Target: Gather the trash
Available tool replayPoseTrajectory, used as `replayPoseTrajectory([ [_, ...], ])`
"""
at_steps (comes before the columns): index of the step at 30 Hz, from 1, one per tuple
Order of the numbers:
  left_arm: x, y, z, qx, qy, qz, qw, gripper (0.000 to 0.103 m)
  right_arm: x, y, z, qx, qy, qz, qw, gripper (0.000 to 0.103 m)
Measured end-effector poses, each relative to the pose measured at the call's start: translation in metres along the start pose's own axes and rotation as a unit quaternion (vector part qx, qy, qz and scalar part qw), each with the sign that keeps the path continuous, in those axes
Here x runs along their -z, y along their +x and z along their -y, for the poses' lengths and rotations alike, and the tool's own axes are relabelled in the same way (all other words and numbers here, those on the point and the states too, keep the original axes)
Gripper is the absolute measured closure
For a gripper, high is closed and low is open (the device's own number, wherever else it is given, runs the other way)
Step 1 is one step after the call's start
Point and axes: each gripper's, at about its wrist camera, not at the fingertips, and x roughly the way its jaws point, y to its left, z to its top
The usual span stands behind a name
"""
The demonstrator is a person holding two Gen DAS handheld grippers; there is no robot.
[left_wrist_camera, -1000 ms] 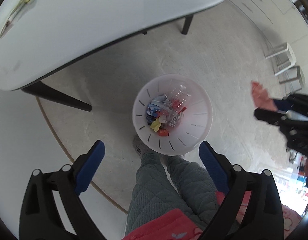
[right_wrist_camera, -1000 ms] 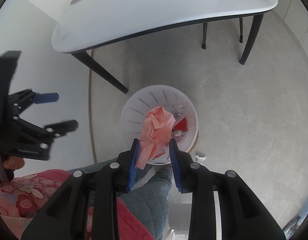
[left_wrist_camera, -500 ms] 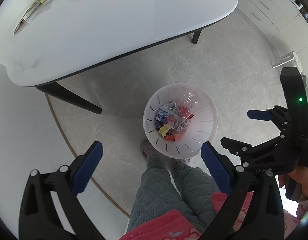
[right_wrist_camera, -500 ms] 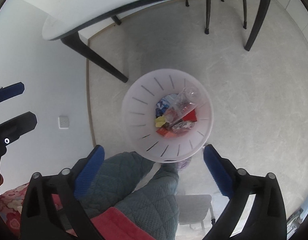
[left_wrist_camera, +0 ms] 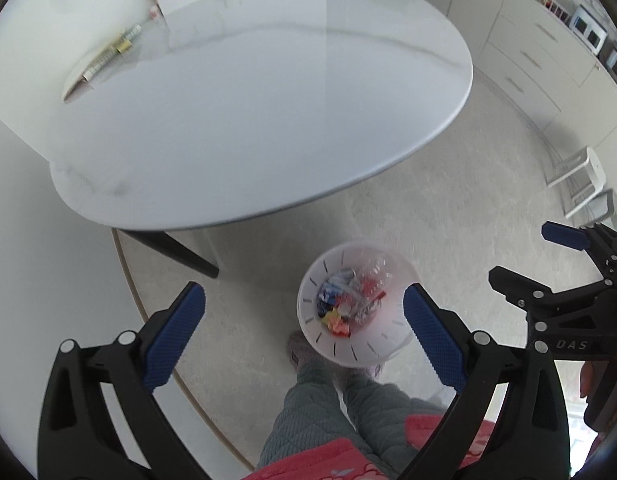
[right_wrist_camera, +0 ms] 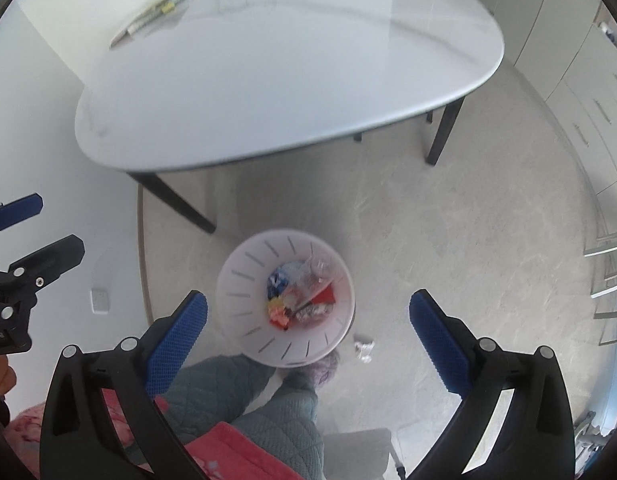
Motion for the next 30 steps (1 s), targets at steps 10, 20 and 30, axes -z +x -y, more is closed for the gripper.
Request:
replayPoseTrajectory([
  [10,-0.038,-0.097,-0.02,-0.024,-0.043,0.125,0.991,0.008,-0.045,-0.101,-0.006,0.006,-0.007,0.125,0.992,0.002],
  [20,-0.062,-0.163,-0.03,-0.044,-0.072,0.213,0.9733,0.008,-0.075,-0.173,-0.013,0.002,-0.013,0.225,0.974,0.002],
  [30,-0.062,-0.171,-0.032,-0.047,-0.076,0.227,0.9697,0.008,-0.075,-0.189,-0.016,0.003,-0.017,0.248,0.969,0.002],
])
